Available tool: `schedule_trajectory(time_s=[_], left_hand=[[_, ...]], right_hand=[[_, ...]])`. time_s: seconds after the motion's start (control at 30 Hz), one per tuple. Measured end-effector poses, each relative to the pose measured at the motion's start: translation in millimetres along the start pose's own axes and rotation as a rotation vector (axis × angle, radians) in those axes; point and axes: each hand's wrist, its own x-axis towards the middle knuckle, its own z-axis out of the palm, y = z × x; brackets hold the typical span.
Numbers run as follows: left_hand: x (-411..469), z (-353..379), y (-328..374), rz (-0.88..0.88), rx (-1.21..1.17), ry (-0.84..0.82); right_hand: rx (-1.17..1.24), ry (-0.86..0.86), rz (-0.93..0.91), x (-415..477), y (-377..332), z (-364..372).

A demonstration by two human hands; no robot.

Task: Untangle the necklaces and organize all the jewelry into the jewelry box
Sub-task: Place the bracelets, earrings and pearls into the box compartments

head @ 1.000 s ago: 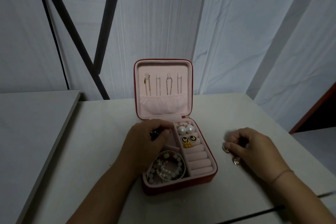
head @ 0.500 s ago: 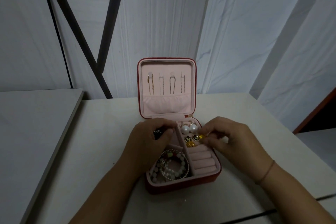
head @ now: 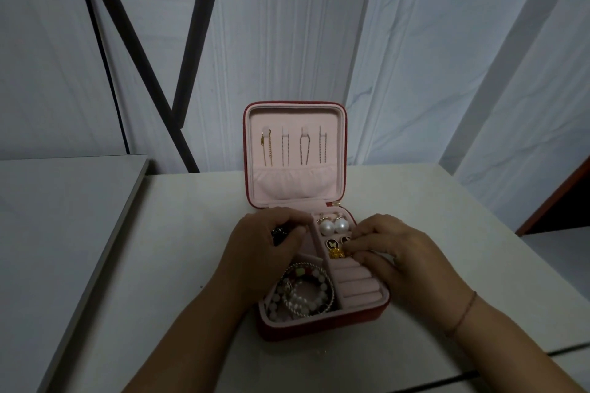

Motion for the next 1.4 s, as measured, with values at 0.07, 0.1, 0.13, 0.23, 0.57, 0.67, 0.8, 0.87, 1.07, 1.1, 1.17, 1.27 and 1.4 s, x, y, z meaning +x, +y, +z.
schedule_trajectory(time_s=[0.07,0.1,0.13,0.23,0.57,0.67,0.8,0.87,1.07,1.1,1.17,1.27,1.4], left_hand=[[0.4,0.0,0.4,-0.003,-0.004,0.004],[0.5,0.0,0.4,-0.003,-0.007,0.007],[0.5,0.2,0.4,-0.003,-0.01,0.009],[-0.5,-0.1,-0.3,0.006,-0.02,0.012],[-0.2,0.3,-0.1,0.015,0.005,0.008],[0.0,0.7,0.7,0.025,0.009,0.013],[-0.3,0.4,0.2,0.028,0.003,0.011],[-0.1,0.2,0.1,0.024,0.006,0.01],[-0.1,0.5,0.1,0.018,0.009,0.01],[-0.2,0.3,0.3,0.02,0.01,0.009],[-0.3,-0.1,0.7,0.021,0.009,0.006],[-0.4,-0.6,1.9,0.021,0.003,0.003],[-0.2,-0.5,1.6,0.024,0.001,0.0]], right_hand=[[-0.021,0.026,0.011,-3.1,-0.2,1.6],[-0.052,0.03,0.015,-3.6,-0.8,2.8],[-0.081,0.025,0.018,-3.9,-2.3,3.8],[-0.09,0.027,0.041,-7.5,-6.2,3.0],[-0.001,0.212,0.679,-47.2,54.6,-43.9],[0.025,0.086,0.675,-45.2,59.1,-40.9],[-0.019,-0.029,0.646,-39.1,68.2,-37.1],[-0.068,-0.062,0.636,-35.9,71.3,-36.9],[-0.137,-0.107,0.648,-31.1,68.0,-40.3],[-0.152,-0.111,0.645,-31.4,67.1,-41.2],[-0.182,-0.119,0.65,-31.8,64.3,-43.2],[-0.2,-0.135,0.659,-30.9,59.3,-45.9],[-0.181,-0.155,0.646,-29.8,58.0,-49.9]])
